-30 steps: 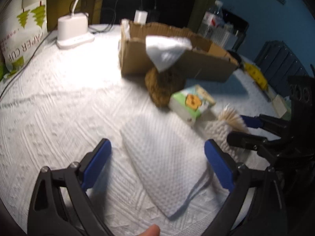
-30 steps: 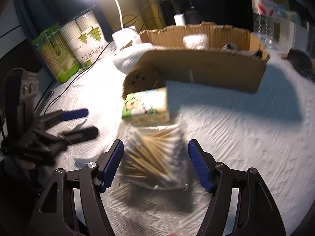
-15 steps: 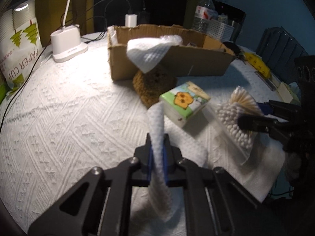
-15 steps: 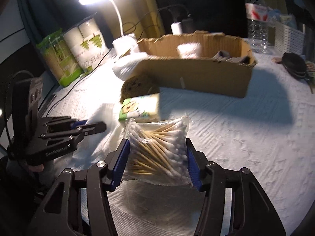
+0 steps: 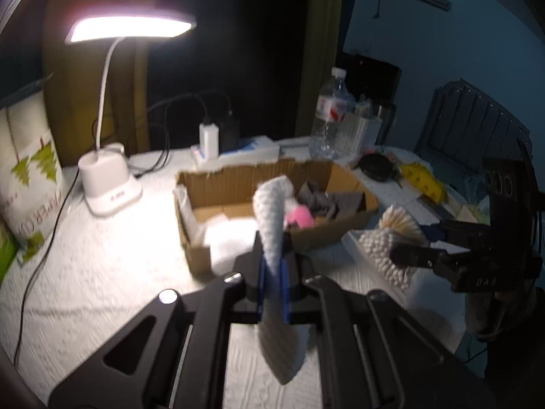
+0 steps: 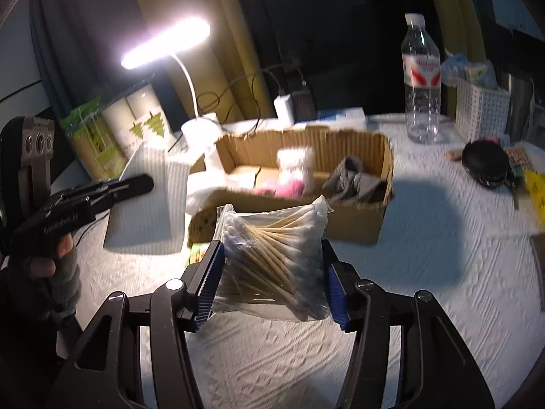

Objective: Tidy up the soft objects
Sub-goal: 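Place the towel and cotton-swab bag into the box and open both tools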

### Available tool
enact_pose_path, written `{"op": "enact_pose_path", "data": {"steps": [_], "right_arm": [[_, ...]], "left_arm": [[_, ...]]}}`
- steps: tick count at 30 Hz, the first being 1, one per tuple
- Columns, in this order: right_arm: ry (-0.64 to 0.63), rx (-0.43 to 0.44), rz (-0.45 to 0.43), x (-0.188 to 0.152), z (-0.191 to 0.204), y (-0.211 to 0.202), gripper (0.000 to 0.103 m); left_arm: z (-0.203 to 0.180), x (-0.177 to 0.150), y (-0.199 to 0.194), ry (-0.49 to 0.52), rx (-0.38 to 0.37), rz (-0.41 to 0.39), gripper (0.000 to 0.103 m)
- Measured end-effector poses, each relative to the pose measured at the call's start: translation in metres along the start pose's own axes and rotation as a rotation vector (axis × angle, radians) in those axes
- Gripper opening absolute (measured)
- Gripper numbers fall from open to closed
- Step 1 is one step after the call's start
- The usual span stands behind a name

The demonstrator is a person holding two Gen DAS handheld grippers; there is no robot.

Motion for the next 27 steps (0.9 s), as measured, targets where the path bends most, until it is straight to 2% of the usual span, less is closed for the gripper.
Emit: {"op": "enact_pose_path", "data": {"steps": [3,5,8,12,18,22,25,26,27], "right_arm": [[-0.005,-0.004,-0.025,0.015,-0.004,-0.003,0.058],[-0.008,-0.007,-0.041,0.026,-0.007,-0.005,0.058],[-0.009,-0.01,-0.062,0.04,-0.012,-0.006,0.058],[-0.004,-0.011,-0.084,0.056,-0.02,-0.005,0.058],[0.006,-0.013,-0.081,0.072,-0.031,0.009,0.058],[0.025,-0.026,-0.067,0.077,-0.04,0.022,0.058],[0.059,-0.034,-0.047,0.079,-0.05,0.035,0.058],[0.069,-0.037,-0.037,0.079,-0.053,0.041,0.058],[0.076,-0.043,-0.028,0.08,-0.055,0.046,0.058]], "left_arm": [[0.007,0.021,0.009,0.009,0.014,-0.025,0.007],[0.013,0.029,0.019,0.007,0.015,-0.019,0.007],[0.018,0.036,0.033,-0.024,-0.023,0.001,0.007],[0.026,0.046,0.05,-0.016,-0.013,0.006,0.007],[0.046,0.041,0.103,-0.001,0.06,0.083,0.007],[0.05,0.035,0.122,0.022,0.104,0.112,0.007],[0.057,0.025,0.139,0.019,0.143,0.165,0.009],[0.06,0.024,0.141,0.029,0.179,0.154,0.009],[0.06,0.024,0.142,0.032,0.178,0.157,0.01]]}}
Point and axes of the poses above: each gripper's, at about its wrist camera, not at the fingertips, and y roughly the way its jaws point, z to its left, x to its top, the point moved 10 cm from there along y, roughly the way its jaws point, and after that the axes turned 9 degrees about z, right-handed, at the moved point
